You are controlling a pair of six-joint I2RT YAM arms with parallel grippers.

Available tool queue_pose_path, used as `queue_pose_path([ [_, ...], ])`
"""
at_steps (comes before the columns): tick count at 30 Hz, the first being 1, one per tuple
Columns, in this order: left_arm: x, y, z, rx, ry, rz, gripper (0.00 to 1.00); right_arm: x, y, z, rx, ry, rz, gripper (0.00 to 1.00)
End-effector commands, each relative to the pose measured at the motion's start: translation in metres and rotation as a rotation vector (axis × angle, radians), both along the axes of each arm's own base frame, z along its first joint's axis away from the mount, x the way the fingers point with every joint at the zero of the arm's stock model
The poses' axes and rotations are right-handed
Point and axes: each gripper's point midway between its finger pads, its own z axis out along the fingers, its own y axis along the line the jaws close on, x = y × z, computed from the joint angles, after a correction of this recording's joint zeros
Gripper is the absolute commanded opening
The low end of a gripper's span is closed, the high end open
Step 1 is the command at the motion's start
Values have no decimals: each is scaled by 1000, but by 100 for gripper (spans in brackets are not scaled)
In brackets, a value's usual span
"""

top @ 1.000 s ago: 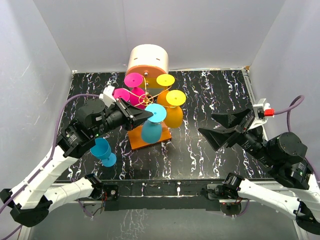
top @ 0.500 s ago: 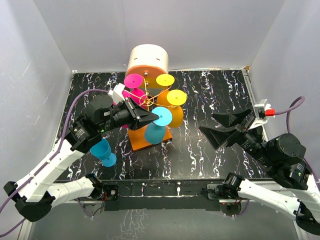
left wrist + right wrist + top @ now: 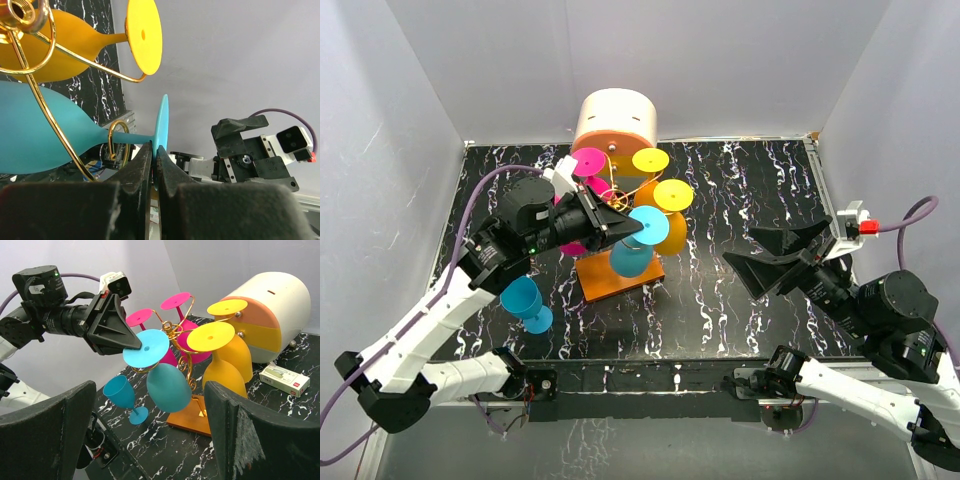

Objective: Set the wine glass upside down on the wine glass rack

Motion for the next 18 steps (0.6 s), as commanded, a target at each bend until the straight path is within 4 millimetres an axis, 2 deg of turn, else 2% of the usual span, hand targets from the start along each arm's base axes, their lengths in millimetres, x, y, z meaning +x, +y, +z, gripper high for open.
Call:
queue_pose_path([
  [1, 2, 3, 14, 11, -53, 7, 0, -2, -7, 12, 50, -23, -13, 88],
  [10, 6, 9, 7, 92, -70, 25, 5, 1, -6, 10, 44, -12, -24, 88],
  [18, 8, 12, 0, 148, -70, 27, 18, 2, -7, 8, 39, -8, -32, 88],
])
